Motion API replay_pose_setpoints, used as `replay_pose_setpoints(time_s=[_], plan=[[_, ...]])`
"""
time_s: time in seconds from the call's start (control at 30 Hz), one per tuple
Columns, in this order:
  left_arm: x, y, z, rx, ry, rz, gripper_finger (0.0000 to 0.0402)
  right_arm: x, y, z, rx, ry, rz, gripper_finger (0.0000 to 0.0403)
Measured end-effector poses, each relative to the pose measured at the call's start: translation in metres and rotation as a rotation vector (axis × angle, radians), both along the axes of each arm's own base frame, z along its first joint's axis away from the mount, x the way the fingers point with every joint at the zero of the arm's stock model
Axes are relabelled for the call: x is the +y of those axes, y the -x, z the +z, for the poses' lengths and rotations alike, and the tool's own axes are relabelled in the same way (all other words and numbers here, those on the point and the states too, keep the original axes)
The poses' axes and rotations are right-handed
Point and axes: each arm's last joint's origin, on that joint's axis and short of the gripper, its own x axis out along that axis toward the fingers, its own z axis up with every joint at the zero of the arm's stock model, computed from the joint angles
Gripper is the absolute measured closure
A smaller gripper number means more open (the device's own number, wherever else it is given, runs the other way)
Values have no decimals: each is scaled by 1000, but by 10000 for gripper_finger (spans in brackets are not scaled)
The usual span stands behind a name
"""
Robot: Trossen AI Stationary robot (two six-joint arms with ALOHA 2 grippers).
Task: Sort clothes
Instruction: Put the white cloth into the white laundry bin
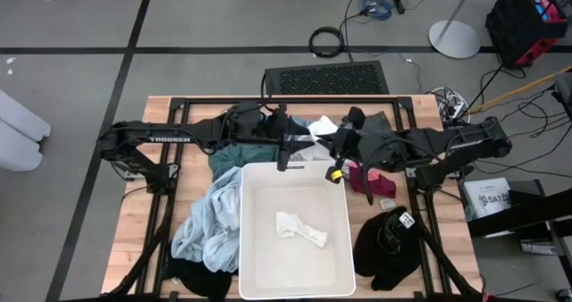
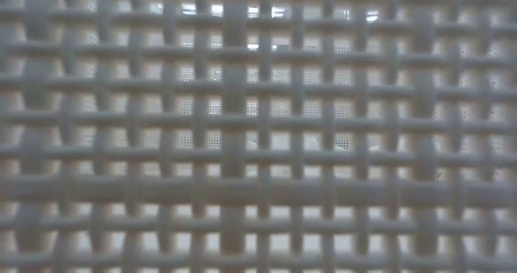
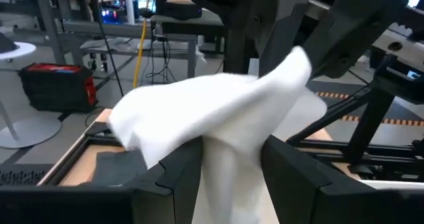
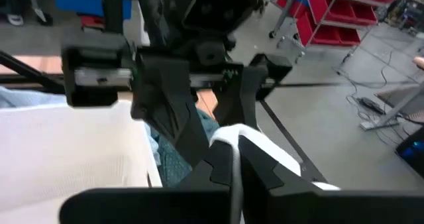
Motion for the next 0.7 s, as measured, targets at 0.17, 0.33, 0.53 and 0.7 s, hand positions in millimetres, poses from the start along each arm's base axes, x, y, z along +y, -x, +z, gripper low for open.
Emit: replay_pose_setpoints(time_s=[0.17, 0.33, 0.53, 0.7], plan=[[-1, 0, 0, -1, 0, -3, 240, 0, -1, 2, -16, 1, 3, 403], [-2, 0, 0, -1, 0, -8, 276, 0, -1, 2, -18, -3, 2, 403], [-8, 0, 0, -1, -25, -55, 386, 0, -1, 2, -18, -4, 2, 402], [-11, -1, 0, 5, -25, -67, 394, 0, 1, -3, 45, 28, 9, 387]])
